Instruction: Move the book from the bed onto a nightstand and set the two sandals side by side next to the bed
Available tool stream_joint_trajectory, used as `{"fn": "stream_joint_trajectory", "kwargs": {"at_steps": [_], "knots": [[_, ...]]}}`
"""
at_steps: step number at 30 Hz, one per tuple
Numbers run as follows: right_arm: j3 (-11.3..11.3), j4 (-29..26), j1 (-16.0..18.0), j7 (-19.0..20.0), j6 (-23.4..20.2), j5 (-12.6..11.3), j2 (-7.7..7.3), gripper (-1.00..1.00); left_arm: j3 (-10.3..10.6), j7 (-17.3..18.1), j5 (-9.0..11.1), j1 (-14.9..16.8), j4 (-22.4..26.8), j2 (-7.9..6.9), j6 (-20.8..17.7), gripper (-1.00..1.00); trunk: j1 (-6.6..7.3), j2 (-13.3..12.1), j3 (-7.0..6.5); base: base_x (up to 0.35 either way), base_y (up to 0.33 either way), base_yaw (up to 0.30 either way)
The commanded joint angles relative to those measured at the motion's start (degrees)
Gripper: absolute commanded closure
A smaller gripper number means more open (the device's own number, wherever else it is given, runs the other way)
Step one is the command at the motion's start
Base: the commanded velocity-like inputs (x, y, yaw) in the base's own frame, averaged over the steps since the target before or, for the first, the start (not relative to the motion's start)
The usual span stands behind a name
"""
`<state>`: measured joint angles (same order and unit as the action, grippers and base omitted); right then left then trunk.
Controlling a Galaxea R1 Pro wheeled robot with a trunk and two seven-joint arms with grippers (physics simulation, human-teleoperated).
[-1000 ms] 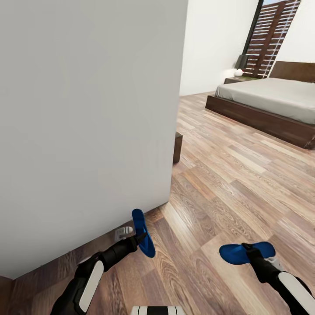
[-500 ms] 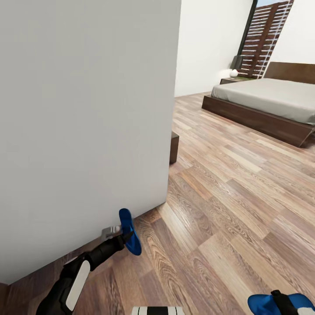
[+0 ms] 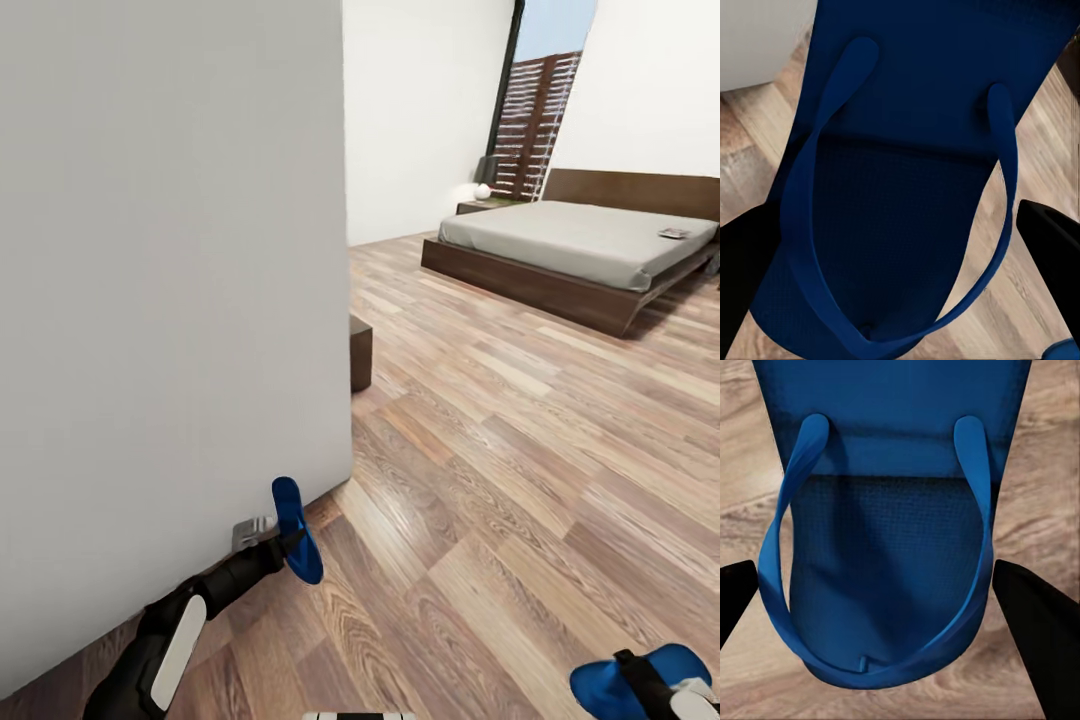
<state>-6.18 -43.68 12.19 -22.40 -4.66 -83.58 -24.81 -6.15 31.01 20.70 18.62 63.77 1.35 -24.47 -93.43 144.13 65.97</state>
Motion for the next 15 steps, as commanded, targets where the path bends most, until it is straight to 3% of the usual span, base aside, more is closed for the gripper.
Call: {"fn": "stream_joint_trajectory", "kwargs": {"at_steps": [1,4,11,13,15], "knots": [[-0.2,-0.2,0.0,-0.3,-0.1,1.4,-0.06,1.0,-0.2,0.2,0.3,0.0,0.0,0.05,-0.5,1.0,0.03,0.0,-0.18,0.0,0.0,-0.275],[-0.2,-1.1,0.0,-0.3,-0.2,3.7,-0.06,1.0,-0.1,0.2,0.3,0.0,0.0,0.06,-0.5,1.0,0.11,0.0,-0.84,0.0,0.0,-0.203],[-0.3,-1.9,0.0,-0.3,0.6,5.4,-0.06,1.0,-0.1,0.2,0.3,0.0,0.0,0.06,-0.5,1.0,0.29,-0.1,-2.39,0.0,0.0,-0.035],[-0.5,-3.7,0.1,0.3,0.2,8.9,-0.06,1.0,-0.1,0.2,0.3,0.0,-0.1,0.06,-0.5,1.0,0.34,-0.2,-2.84,0.0,0.0,-0.004],[-1.0,-5.9,0.1,2.5,-0.2,16.4,-0.03,1.0,0.0,0.2,0.3,0.0,-0.1,0.06,-0.5,1.0,0.4,-0.2,-3.28,0.0,0.0,-0.002]]}}
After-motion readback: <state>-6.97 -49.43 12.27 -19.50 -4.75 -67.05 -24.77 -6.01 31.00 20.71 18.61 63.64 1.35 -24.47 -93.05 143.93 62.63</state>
